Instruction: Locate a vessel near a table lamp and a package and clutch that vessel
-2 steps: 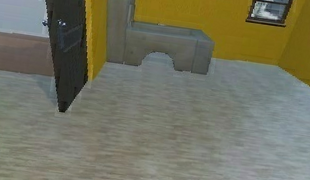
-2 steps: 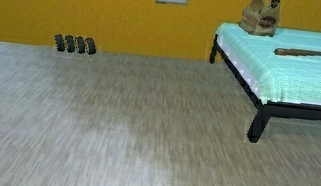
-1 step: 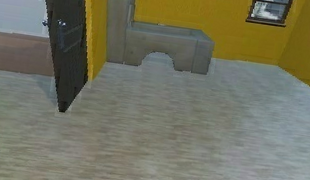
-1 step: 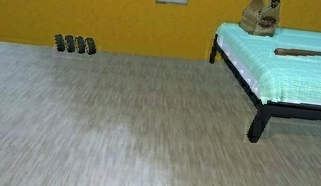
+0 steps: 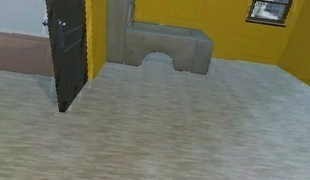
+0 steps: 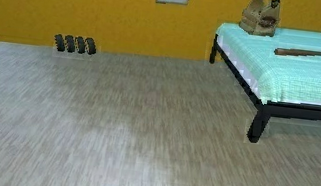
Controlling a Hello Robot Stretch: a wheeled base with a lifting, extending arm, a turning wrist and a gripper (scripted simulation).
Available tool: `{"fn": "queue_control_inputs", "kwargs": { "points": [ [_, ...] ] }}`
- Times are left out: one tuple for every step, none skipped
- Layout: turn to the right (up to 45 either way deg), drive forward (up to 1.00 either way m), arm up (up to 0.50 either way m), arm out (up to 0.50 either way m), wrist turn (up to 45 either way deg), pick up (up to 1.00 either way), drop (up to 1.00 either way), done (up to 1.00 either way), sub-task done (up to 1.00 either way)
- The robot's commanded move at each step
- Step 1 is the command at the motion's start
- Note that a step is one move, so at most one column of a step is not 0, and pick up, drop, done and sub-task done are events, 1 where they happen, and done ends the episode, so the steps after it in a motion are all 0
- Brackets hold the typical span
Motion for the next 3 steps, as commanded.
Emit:
{"fn": "queue_control_inputs", "kwargs": {
  "points": [
    [-45.0,0.00,0.00,0.00,0.0,0.00,0.00,0.00,0.00],
    [45.0,0.00,0.00,0.00,0.0,0.00,0.00,0.00,0.00],
    [-45.0,0.00,0.00,0.00,0.0,0.00,0.00,0.00,0.00]
  ]
}}
